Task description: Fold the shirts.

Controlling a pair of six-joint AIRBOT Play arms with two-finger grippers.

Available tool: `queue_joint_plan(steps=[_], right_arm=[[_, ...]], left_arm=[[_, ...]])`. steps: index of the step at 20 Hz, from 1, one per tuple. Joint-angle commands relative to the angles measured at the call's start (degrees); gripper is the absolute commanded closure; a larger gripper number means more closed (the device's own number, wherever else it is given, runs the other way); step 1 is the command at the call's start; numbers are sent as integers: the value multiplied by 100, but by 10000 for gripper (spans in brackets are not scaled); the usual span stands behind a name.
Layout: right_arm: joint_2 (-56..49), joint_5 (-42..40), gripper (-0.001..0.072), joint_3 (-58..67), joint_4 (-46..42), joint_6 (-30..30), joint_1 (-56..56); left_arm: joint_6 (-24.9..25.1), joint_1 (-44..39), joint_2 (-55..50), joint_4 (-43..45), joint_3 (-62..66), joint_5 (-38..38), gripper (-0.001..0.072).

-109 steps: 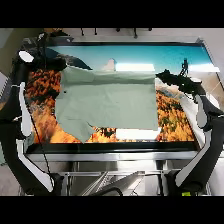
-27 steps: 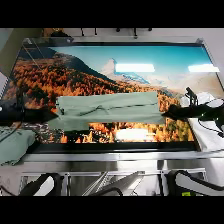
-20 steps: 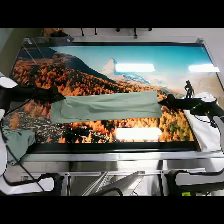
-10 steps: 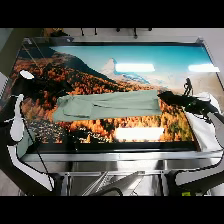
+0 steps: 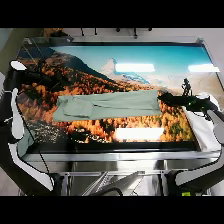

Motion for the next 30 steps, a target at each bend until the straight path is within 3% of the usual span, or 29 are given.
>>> queue_joint_plan(steps=[1,3,5,6,7,8,9,10,13,17,20,22,25,28,29,30], right_arm=[[-216,2,219,22,-173,46,271],[-258,-17,389,33,-114,44,385],[-262,33,617,109,-46,-9,415],[-262,160,686,216,-20,-13,415],[-258,332,687,345,17,-9,415],[-229,527,688,507,20,61,415],[-164,728,688,669,13,168,404],[-76,911,688,804,13,251,376],[424,1515,688,1191,15,625,260],[1281,2474,689,1519,15,1246,-39],[1862,2761,689,1576,17,1458,-251],[2111,2841,689,1609,17,1528,-415],[2280,3040,689,1611,15,1604,-551],[2275,3141,689,1611,50,1690,-540],[2273,3139,689,1611,203,1681,-540],[2264,3141,689,1611,407,1681,-540]], left_arm=[[-57,-249,-7,7,103,-122,107],[-57,-470,-9,4,103,-39,108],[-57,-756,-11,9,94,103,108],[-57,-918,-15,11,92,205,109],[-57,-1106,-26,13,92,319,154],[-52,-1307,-63,9,92,400,387],[-48,-1513,-125,11,92,457,555],[-52,-1749,-208,13,92,533,599],[-109,-2627,-673,7,92,981,600],[-227,-3836,-1314,-188,94,2212,600],[-302,-4483,-1648,-498,184,3121,600],[-409,-4710,-1878,-496,494,3314,600],[-549,-4767,-1941,-503,1121,3042,600],[-446,-4426,-1357,-503,1270,2345,609],[-273,-4201,-1064,-496,1270,2002,696],[-221,-3895,-721,-501,1270,1598,696]])
